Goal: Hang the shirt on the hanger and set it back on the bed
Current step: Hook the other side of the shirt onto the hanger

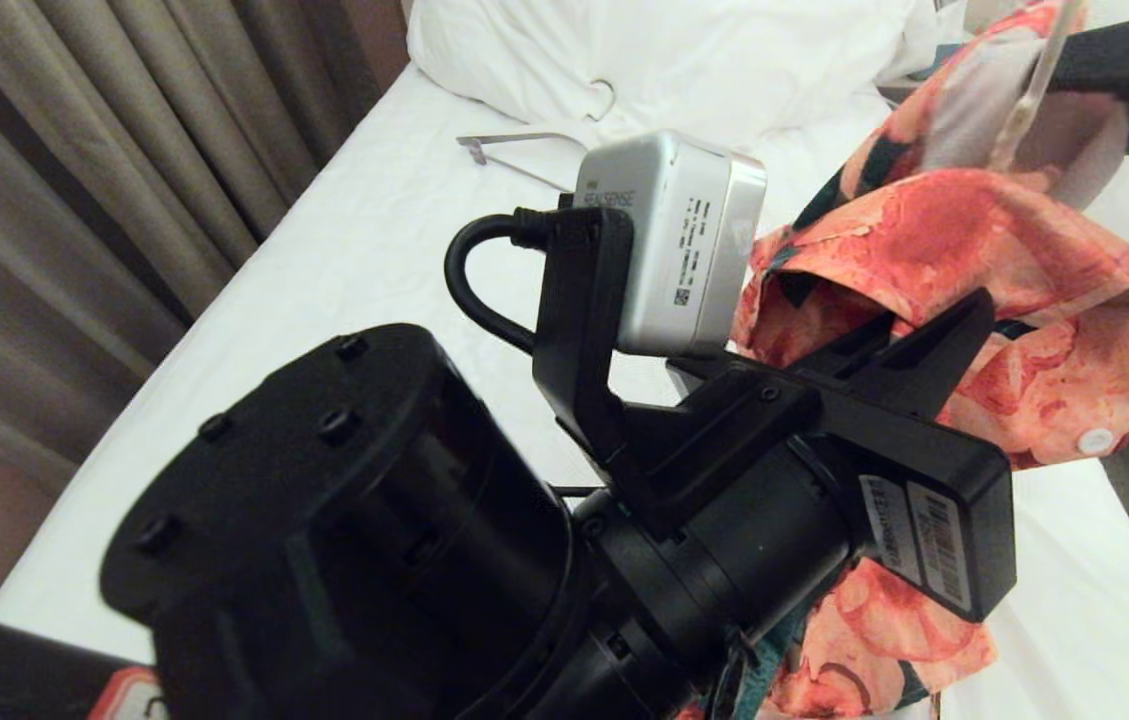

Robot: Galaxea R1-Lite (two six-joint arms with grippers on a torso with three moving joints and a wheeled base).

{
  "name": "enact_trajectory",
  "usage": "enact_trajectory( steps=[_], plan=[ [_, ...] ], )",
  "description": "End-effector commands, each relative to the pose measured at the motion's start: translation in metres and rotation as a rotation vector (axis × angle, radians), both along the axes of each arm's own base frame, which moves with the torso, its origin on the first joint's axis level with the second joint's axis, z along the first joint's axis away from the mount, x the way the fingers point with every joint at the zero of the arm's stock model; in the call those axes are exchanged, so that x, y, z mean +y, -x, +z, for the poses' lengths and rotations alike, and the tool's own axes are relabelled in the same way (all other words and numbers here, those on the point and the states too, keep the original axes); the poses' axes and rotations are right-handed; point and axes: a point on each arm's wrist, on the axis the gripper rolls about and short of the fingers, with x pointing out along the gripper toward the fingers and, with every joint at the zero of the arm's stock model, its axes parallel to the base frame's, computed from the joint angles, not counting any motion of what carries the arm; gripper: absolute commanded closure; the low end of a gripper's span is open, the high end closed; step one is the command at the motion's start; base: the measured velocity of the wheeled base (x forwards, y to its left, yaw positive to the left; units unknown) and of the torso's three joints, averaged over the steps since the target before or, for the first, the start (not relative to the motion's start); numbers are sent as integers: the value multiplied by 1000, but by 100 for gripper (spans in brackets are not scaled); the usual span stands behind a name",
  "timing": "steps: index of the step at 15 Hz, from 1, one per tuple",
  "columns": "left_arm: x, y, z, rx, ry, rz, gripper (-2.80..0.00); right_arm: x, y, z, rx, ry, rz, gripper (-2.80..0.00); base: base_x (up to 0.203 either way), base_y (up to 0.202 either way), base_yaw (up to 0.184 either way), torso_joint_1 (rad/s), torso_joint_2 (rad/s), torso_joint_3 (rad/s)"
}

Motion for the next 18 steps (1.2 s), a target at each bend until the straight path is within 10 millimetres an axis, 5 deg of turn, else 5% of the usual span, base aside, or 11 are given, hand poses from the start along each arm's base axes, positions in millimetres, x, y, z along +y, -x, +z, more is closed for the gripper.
enact_trajectory(
  steps=[1, 12, 13, 14, 18],
  plan=[
    [1, 0, 1, -2, 9, 2, 0, -1, 3, 1, -2, -4, 3, -280, 0, 0, 0, 0, 0, 0],
    [2, -1, 4, -14, 28, 9, 0, -4, 7, 4, -6, -5, -6, -280, 0, 0, 0, 0, 0, 0],
    [2, -1, 3, -14, 27, 9, 0, -5, 8, 8, -18, -12, -11, -100, 0, 0, 0, 0, 0, 0],
    [2, -1, 3, -14, 27, 9, 0, -5, 9, 13, -33, -21, -18, 0, 0, 0, 0, 0, 0, 0],
    [1, -2, 5, -14, 31, 12, 0, 3, -5, 20, 6, 4, -28, 0, 0, 0, 0, 0, 0, 0]
  ],
)
